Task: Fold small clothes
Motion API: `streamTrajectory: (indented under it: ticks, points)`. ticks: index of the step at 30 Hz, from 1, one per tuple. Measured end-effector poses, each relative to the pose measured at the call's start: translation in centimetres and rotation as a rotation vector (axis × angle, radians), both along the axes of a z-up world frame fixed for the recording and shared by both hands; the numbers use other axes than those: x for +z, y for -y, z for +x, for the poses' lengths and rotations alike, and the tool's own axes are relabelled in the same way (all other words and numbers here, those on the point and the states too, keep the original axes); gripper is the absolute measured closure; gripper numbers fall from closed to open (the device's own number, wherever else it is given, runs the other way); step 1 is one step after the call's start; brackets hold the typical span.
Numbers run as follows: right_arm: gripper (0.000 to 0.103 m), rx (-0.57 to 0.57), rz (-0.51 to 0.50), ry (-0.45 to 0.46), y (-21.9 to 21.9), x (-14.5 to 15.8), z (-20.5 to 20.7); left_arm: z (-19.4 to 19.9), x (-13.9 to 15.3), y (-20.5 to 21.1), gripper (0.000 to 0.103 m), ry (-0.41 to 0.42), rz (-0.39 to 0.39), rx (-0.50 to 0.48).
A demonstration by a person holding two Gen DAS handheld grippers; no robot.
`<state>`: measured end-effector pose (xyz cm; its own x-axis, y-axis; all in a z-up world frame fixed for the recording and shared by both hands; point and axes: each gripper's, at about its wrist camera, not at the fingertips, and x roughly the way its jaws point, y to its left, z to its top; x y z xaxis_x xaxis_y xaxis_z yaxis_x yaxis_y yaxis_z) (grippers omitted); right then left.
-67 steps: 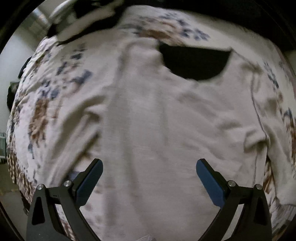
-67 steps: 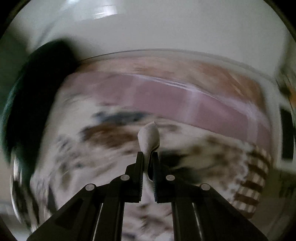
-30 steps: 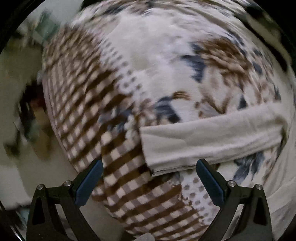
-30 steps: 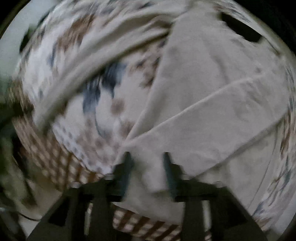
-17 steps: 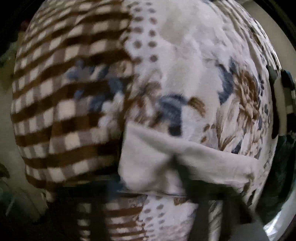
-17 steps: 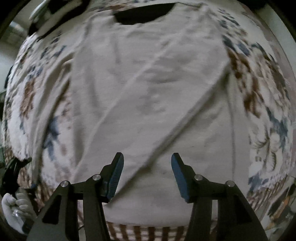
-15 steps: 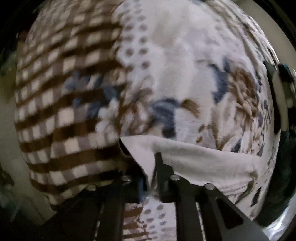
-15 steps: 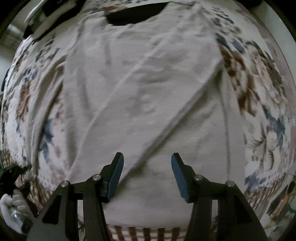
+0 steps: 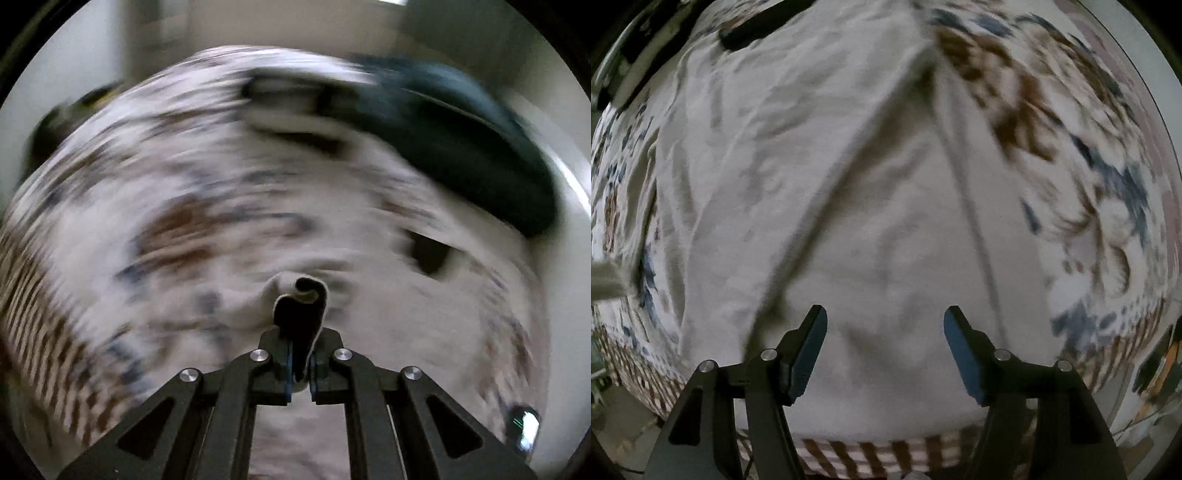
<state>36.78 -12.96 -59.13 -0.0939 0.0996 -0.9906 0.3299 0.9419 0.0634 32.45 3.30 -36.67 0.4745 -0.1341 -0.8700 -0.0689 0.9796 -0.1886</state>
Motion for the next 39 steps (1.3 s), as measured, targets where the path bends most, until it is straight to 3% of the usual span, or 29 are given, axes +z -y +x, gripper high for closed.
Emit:
streamTrajectory:
  ticks: [3,7,11,13,18,21,23,25,30,33,34,37,39]
  points:
    - [0.035,-0.036,-0.005,-0.012,3.4,0.8,-2.1,-0.5,0.5,8.0,0.099,0.003,-0.055,-0.241]
    - [0.036,-0.093,-0.025,-0.032,8.1,1.5,-5.1,-3.7,-2.3,17.1,0.099,-0.074,-0.073,-0.521]
    - [0.036,-0.124,-0.050,-0.050,12.8,2.1,-8.4,-7.0,-6.2,22.0,0.099,-0.171,-0.046,-0.657]
    - [0.036,-0.129,-0.058,-0.060,15.5,2.5,-10.3,-7.9,-7.8,22.9,0.099,-0.206,-0.024,-0.679]
    - [0.035,-0.163,-0.034,-0.057,19.1,2.4,-13.0,-7.1,-11.3,24.5,0.096,-0.318,-0.014,-0.673]
    - [0.035,-0.212,0.002,-0.015,20.7,3.6,-14.6,-6.3,-12.1,23.0,0.069,-0.384,-0.031,-0.632]
    - [0.035,-0.245,0.035,0.026,21.4,4.0,-13.8,-5.5,-11.4,20.8,0.034,-0.370,-0.037,-0.558]
    - [0.035,-0.272,0.084,0.070,21.3,5.5,-12.1,-5.1,-10.6,18.0,0.019,-0.345,-0.027,-0.476]
    - [0.035,-0.269,0.226,0.102,20.5,5.5,-10.6,-4.4,-12.1,11.8,0.019,-0.385,0.065,-0.282]
    - [0.036,-0.303,0.304,0.080,20.5,3.2,-10.6,-4.6,-13.9,8.9,0.019,-0.442,0.102,-0.196]
    - [0.042,-0.327,0.333,0.085,20.6,2.5,-10.6,-4.8,-14.5,8.1,0.019,-0.454,0.116,-0.173]
    - [0.097,-0.379,0.368,0.073,21.3,0.4,-10.5,-5.5,-15.4,6.5,0.019,-0.470,0.148,-0.137]
    - [0.099,-0.415,0.351,0.103,21.8,0.8,-11.0,-6.0,-15.7,5.4,0.019,-0.480,0.143,-0.113]
